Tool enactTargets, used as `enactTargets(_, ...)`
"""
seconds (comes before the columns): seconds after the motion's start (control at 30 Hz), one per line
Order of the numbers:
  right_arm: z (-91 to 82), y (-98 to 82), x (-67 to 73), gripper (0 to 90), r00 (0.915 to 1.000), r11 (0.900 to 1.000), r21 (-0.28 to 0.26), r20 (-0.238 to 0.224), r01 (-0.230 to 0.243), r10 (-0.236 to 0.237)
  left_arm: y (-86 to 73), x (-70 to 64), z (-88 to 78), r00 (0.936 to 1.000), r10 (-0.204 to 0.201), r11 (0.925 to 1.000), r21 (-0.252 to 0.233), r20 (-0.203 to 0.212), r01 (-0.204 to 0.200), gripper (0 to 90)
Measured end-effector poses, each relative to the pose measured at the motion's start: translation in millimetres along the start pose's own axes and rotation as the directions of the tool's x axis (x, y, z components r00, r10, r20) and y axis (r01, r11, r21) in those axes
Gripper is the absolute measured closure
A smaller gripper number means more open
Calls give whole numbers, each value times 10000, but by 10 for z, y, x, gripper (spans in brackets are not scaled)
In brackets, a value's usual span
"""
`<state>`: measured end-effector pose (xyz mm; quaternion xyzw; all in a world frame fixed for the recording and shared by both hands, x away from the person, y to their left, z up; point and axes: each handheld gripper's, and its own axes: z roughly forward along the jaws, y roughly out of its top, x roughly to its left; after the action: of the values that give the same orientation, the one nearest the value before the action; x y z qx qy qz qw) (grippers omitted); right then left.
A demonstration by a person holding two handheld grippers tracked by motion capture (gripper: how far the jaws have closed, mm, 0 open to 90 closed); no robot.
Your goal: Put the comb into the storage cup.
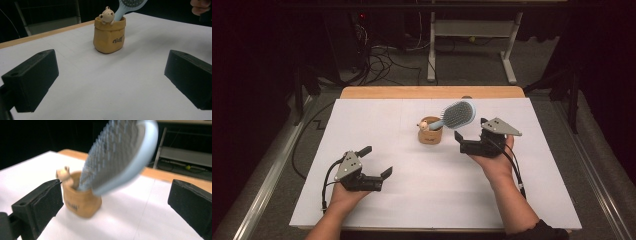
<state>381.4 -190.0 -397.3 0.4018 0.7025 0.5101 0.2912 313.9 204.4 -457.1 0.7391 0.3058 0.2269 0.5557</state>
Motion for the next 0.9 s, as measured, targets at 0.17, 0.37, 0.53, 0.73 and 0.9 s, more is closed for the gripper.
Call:
enactTargets(0.17,-91,-237,-18,4,9999,9997,167,-13,-156,156,-8,9,2,10000,-34,9999,140,-80,36,0)
enactTargets(0.37,-328,-488,-73,4,9997,9994,259,66,-225,224,-6,-11,-10,10000,-40,9997,239,-87,42,0)
enactTargets(0.53,-575,-667,-134,4,9994,9994,89,141,-327,325,-10,-6,-19,9999,-110,9994,337,-45,111,0)
enactTargets(0.73,-904,-831,-230,3,9983,9994,-71,462,-341,344,-5,-69,-63,9999,-49,9995,298,140,45,0)
enactTargets(0.9,-1132,-918,-313,3,9969,9988,-248,666,-413,429,-41,-70,-126,9998,-160,9994,297,85,157,0)
